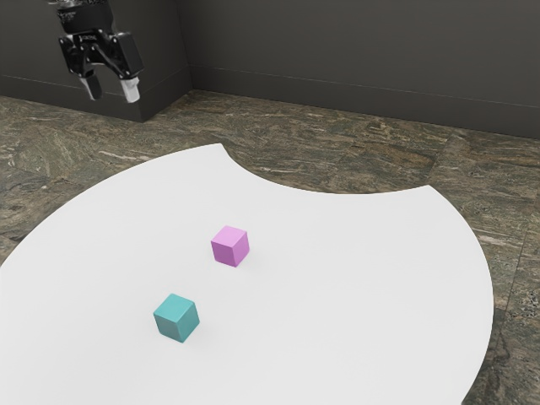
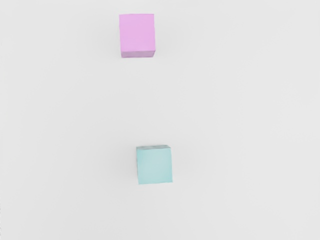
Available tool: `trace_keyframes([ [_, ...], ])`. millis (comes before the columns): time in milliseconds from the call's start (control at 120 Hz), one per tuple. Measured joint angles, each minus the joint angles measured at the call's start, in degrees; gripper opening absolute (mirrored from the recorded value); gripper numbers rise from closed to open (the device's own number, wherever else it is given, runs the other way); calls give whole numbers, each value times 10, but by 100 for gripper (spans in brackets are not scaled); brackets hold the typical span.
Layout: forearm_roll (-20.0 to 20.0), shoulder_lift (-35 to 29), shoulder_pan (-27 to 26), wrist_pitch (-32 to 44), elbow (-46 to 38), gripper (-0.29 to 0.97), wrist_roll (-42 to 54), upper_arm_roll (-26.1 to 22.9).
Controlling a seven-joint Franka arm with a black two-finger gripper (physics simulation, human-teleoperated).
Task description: Pick up the blue block with one arm, and put the blue block on the pink block with one arm
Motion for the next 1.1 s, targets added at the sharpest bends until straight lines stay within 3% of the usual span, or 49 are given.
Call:
trace_keyframes([
  [117,0,4,3,32,-28,65,0,11],
  [242,-1,2,19,113,-181,65,-1,13],
  [458,-4,-20,51,263,-373,65,-2,11],
  [658,-5,27,75,373,-422,65,-3,4],
  [800,-5,65,8,439,-437,65,0,0],
  [917,-11,32,-2,502,-524,65,2,-1],
  [1100,-16,40,-11,556,-552,65,5,-2],
])
